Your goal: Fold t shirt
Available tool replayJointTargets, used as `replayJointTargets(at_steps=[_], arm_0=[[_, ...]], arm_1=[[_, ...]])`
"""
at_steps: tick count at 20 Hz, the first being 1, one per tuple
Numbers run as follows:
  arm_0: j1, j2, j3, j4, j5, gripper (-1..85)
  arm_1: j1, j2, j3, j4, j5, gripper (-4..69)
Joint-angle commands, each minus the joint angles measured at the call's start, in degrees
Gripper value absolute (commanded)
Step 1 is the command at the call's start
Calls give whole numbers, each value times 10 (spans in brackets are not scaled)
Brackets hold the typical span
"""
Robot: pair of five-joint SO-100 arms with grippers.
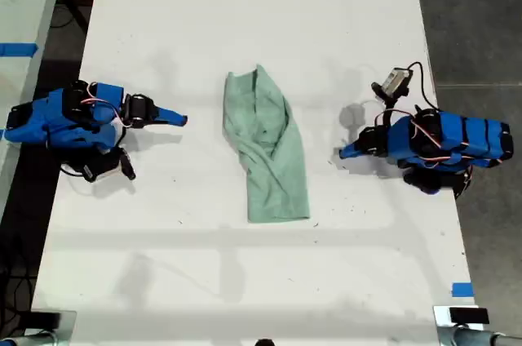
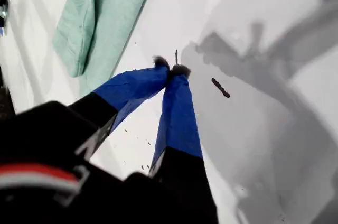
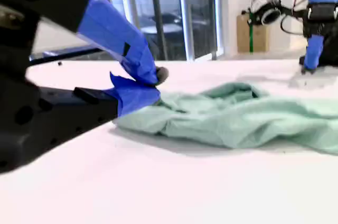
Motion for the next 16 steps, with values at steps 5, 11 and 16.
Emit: replayJointTargets(at_steps=[5, 11, 16], arm_0=[[-16, 25, 13, 18, -12, -2], [-18, 25, 13, 21, -14, -2], [-20, 25, 13, 21, -15, -2]], arm_1=[[6, 7, 26, 11, 6, 18], [8, 7, 26, 11, 6, 18], [8, 7, 26, 11, 5, 18]])
